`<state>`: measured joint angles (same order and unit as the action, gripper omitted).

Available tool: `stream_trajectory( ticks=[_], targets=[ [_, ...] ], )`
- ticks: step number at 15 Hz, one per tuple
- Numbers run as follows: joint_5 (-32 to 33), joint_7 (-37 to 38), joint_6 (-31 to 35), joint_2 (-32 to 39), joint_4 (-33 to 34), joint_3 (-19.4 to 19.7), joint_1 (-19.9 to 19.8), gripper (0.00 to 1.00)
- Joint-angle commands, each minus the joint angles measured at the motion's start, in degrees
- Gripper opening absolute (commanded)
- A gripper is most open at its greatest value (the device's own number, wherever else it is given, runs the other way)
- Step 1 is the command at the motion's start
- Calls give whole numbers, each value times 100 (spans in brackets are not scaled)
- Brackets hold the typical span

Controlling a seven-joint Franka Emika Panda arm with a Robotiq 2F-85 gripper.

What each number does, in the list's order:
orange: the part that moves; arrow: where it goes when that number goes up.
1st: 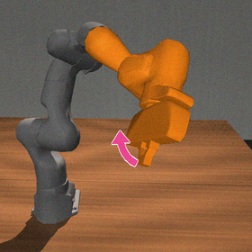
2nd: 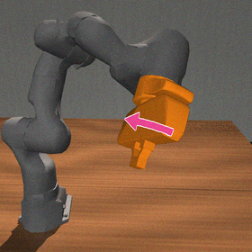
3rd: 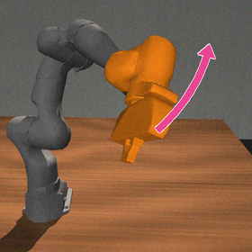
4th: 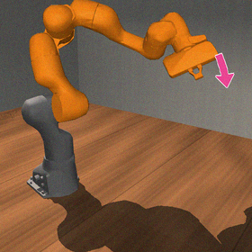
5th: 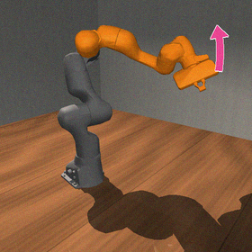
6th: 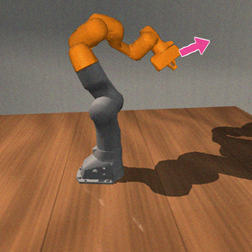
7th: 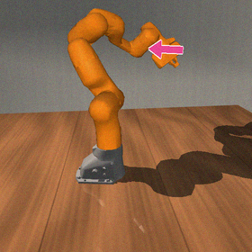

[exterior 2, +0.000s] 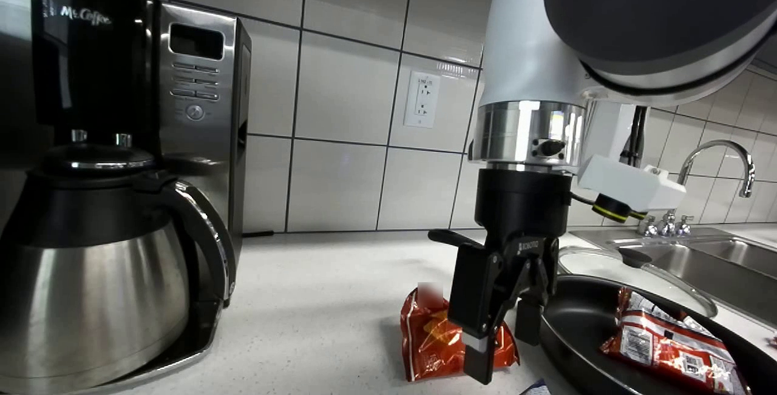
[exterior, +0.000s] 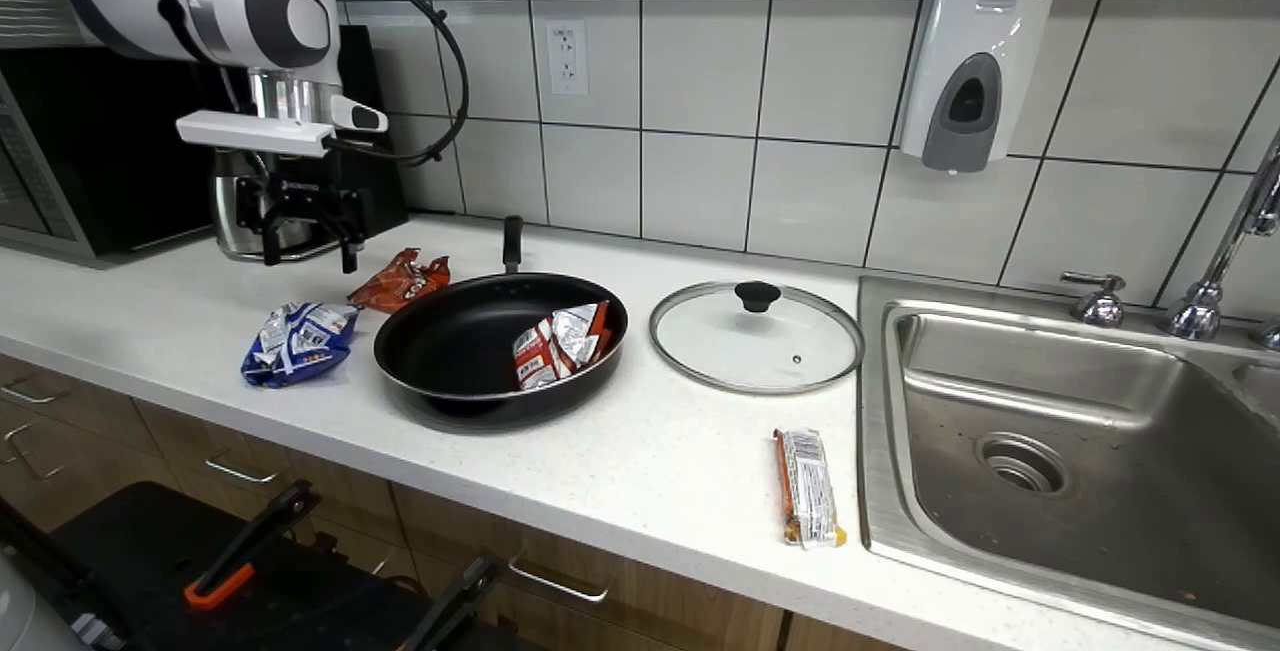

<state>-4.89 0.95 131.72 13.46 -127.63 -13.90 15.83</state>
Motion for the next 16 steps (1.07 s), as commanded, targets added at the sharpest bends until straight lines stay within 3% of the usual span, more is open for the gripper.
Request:
stream_trajectory(
  ticks=[1,16],
  targets=[
    [-101,67,-215,-38,40,-136,38,100],
    [-357,61,-230,-111,-510,-222,46,100]
  ],
)
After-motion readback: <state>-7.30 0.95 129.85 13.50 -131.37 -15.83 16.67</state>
